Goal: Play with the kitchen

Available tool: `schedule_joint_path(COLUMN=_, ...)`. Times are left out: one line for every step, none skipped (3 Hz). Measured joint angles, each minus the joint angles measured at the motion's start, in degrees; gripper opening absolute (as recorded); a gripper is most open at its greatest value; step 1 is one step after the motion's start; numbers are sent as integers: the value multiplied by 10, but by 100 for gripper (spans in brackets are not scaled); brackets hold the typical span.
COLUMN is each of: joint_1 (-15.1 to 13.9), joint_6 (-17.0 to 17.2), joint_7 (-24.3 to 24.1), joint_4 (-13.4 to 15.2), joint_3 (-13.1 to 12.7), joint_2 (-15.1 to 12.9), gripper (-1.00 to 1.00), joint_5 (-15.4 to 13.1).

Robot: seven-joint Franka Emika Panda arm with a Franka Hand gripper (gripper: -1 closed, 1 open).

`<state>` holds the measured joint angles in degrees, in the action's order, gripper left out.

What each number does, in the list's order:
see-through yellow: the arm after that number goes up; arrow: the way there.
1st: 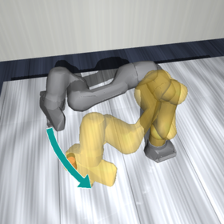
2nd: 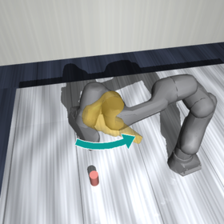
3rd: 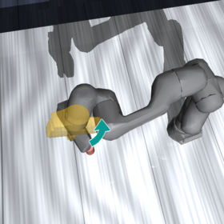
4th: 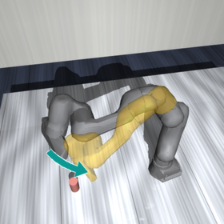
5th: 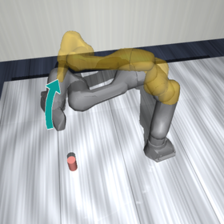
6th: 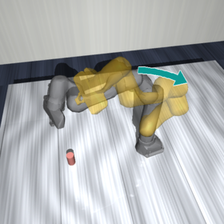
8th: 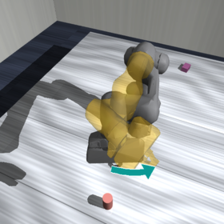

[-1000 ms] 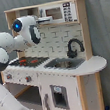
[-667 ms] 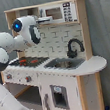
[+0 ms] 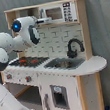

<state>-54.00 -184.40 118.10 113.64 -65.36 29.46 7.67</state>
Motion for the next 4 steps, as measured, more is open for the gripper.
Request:
schedule_joint_path(joint_1=-1, joint_6=0, joint_7=0, joint_4=0, joint_3=-1, joint_2=0, gripper=100, joint_5=0)
schedule_joint_path(joint_1=-39, joint_6=2, joint_7=-2, joint_4=-9, joint_3=-30, joint_2=-1, gripper=100, joint_5=0)
schedule_joint_path(joint_1=-76, joint_6=18, joint_7=-4, joint_4=-35, joint_3=-60, joint_2=0, gripper=100, joint_5=0)
schedule_joint_path(joint_1=-76, joint_6=18, joint_7=-4, joint_4=-35, joint_3=-60, joint_2=0, gripper=-100, joint_5=0)
